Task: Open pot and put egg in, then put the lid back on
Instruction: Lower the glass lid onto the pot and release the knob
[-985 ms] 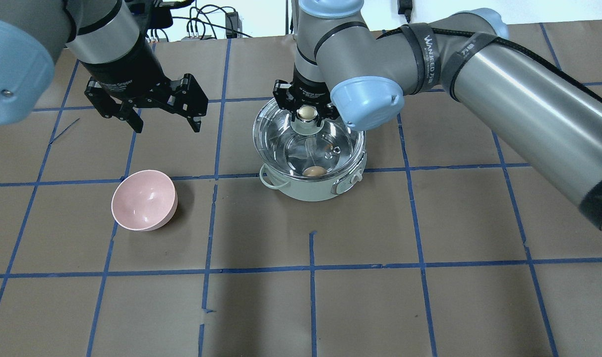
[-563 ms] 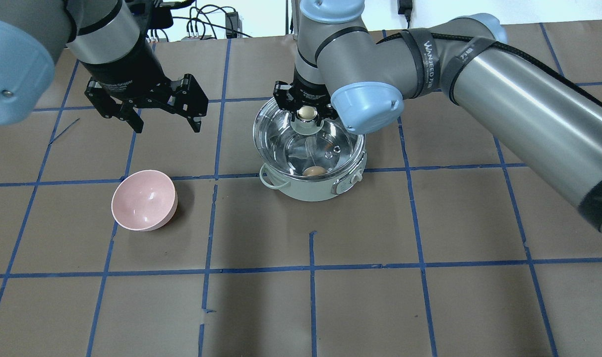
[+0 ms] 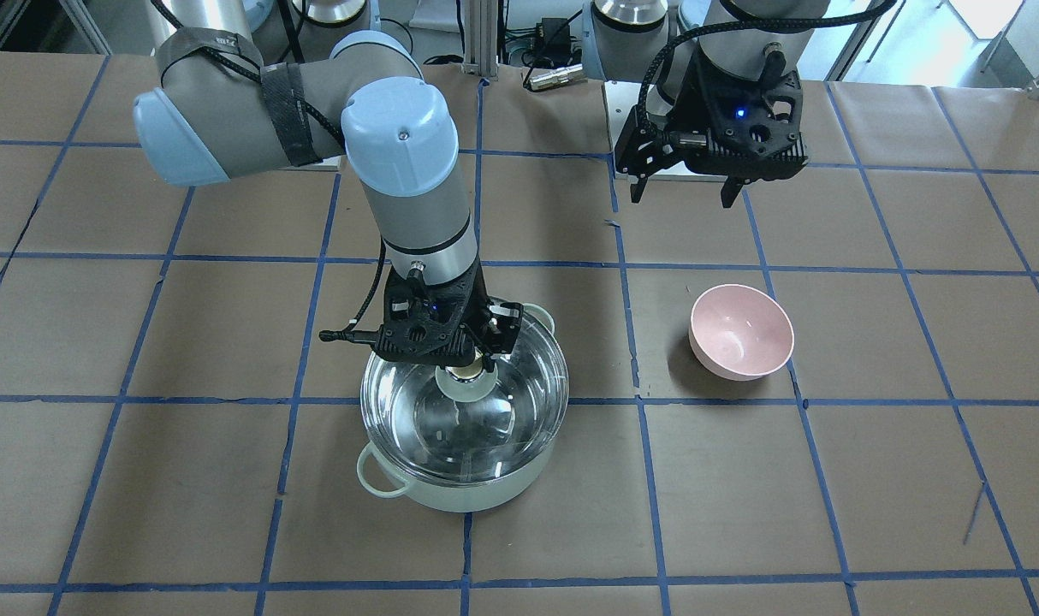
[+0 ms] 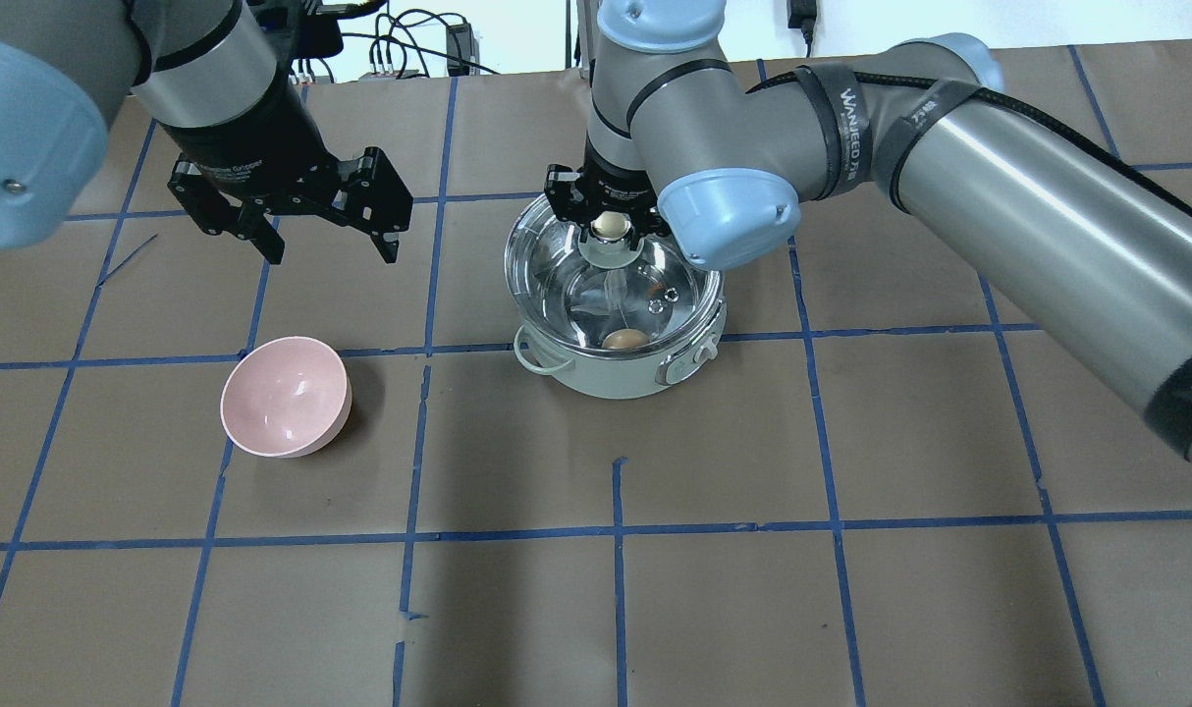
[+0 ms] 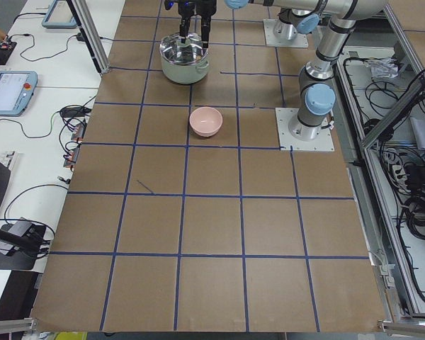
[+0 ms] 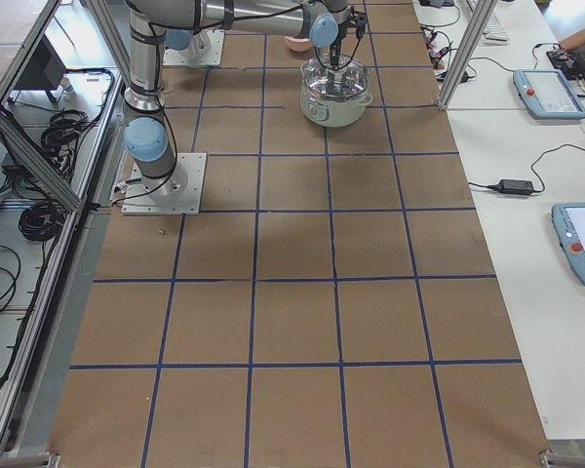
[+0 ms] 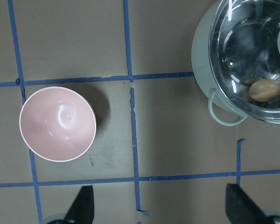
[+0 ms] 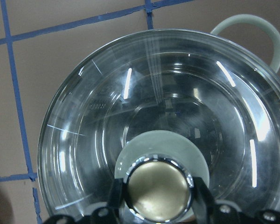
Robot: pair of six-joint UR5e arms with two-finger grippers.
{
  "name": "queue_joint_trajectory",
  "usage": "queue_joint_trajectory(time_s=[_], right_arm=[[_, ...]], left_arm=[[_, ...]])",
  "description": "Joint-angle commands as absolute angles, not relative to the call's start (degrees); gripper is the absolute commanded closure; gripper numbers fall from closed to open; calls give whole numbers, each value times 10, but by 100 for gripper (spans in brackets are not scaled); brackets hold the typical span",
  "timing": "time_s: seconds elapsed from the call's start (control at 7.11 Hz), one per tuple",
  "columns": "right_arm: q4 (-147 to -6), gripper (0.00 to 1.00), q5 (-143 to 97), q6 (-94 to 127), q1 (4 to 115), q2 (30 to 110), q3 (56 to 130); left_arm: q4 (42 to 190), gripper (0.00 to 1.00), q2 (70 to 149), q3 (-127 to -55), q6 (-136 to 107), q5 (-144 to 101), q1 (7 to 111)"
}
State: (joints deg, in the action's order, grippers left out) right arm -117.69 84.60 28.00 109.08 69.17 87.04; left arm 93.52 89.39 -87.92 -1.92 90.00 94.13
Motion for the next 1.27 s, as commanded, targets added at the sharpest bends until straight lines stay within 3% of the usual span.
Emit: queue_joint_trajectory(time_s=[0.0,0.84,1.13], right_arm=[[-1182,72,847,279,1090,692,875],[-1182,66,848,283,1090,699,875],[-1182,36,852,286,1090,699,879]], left_arm=[[935,0,894,-880,-19,900,942],[935,0,891,-882,-19,900,942],[935,0,891,-882,-19,900,942]])
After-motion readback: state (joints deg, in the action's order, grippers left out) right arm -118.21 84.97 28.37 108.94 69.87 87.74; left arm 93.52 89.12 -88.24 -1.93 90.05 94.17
